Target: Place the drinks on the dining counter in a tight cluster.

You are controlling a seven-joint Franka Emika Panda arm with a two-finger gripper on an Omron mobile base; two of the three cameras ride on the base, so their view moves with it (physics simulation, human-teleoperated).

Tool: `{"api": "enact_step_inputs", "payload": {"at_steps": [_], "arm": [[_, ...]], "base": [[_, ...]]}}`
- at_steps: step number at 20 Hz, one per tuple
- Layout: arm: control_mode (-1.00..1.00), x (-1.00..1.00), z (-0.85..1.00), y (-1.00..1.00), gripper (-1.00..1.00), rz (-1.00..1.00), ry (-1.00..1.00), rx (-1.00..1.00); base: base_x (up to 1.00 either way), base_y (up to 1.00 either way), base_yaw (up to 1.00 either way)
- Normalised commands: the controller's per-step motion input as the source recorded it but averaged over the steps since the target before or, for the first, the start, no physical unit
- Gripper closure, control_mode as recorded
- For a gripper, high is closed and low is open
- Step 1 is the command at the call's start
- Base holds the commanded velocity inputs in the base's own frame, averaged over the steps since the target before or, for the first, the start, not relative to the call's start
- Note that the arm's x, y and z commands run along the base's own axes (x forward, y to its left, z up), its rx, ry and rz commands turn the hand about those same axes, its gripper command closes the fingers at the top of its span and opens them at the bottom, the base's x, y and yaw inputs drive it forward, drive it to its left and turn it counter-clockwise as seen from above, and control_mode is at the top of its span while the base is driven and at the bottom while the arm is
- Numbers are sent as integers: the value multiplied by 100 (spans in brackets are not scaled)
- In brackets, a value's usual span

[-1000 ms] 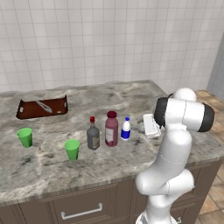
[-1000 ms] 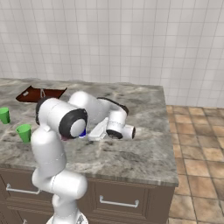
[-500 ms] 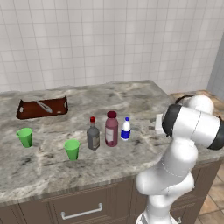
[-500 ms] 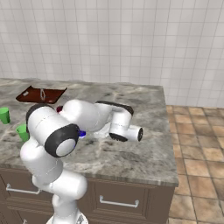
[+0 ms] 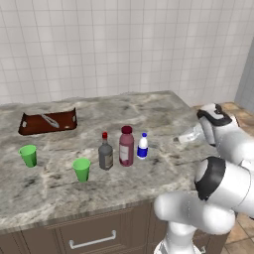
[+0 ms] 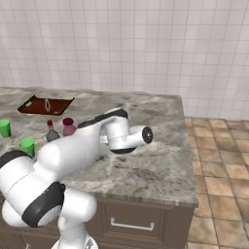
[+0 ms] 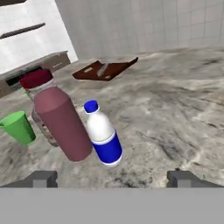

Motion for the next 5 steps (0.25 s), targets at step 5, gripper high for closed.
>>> {"api": "enact_step_inputs", "payload": {"at_steps": [5], "arm": [[-100, -39, 54, 0, -100, -29, 31, -18]], "base": [[0, 0, 0]]}}
